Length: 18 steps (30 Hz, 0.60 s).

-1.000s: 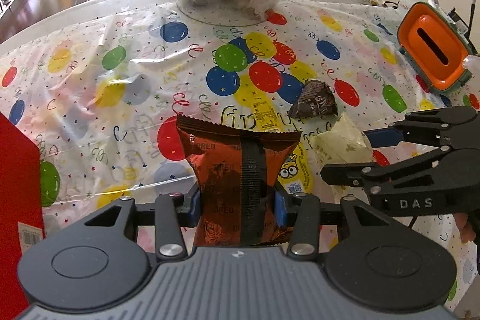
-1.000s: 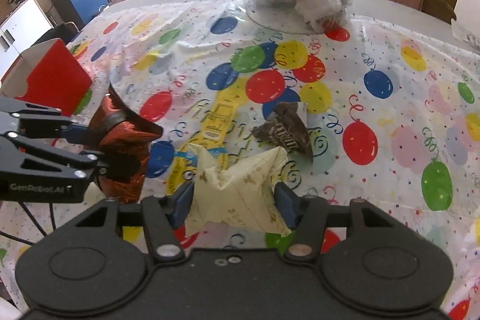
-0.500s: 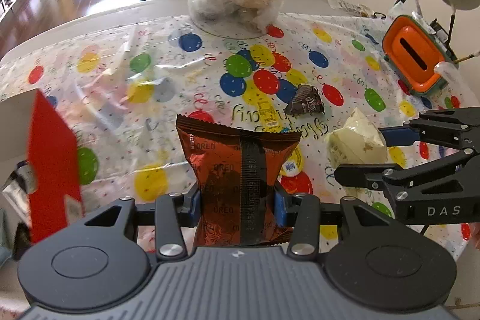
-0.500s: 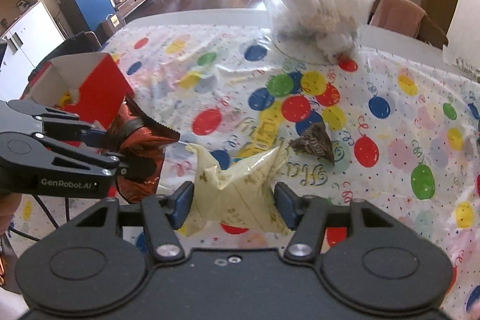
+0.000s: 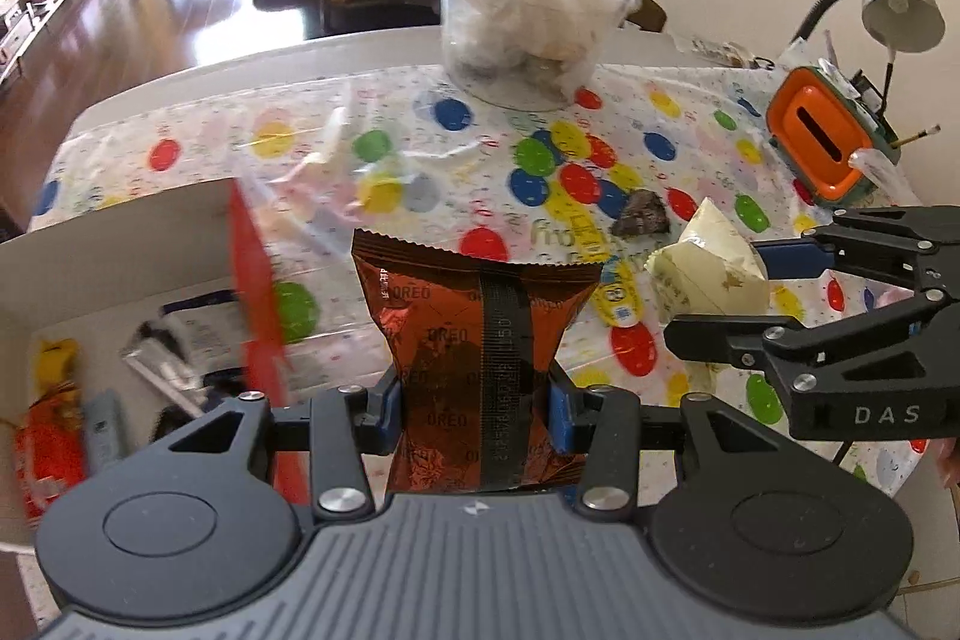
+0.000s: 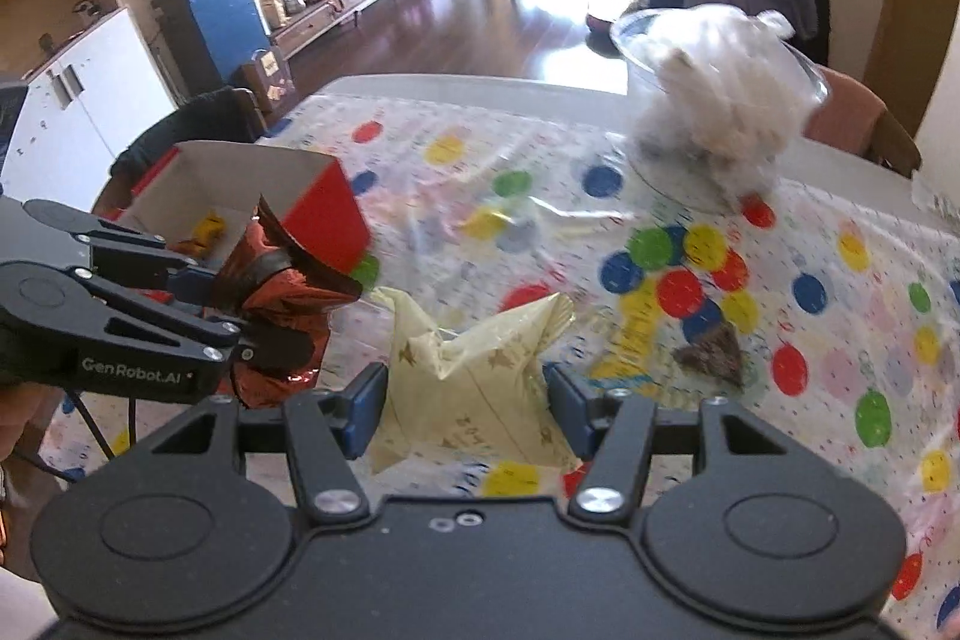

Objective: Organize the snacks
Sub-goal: 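Carry the brown bag and cream wrapper over the cardboard box with both tools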

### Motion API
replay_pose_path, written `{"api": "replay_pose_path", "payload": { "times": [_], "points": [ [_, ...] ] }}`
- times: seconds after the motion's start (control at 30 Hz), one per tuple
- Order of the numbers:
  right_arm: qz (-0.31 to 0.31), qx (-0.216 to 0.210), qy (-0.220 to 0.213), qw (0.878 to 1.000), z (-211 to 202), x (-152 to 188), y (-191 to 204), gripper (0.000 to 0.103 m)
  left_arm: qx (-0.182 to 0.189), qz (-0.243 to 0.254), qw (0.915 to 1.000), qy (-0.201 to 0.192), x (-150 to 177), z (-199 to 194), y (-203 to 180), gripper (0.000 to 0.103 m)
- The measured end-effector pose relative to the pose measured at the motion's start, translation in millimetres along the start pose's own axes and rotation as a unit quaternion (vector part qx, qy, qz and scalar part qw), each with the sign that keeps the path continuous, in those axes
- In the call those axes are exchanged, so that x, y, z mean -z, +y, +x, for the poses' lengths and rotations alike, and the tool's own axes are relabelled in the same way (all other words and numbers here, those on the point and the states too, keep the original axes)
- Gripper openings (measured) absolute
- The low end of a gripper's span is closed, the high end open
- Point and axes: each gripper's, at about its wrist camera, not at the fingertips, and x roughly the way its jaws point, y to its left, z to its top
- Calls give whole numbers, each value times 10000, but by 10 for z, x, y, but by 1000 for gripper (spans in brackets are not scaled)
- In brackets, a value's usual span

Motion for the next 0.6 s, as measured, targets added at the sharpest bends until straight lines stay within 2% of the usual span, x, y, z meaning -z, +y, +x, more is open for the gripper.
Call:
{"api": "replay_pose_path", "payload": {
  "times": [0.6],
  "points": [
    [-601,-361,-110,9975,373,-456,1157,58,-630,-413,9970,-155,249,-565,1147,44]
  ]
}}
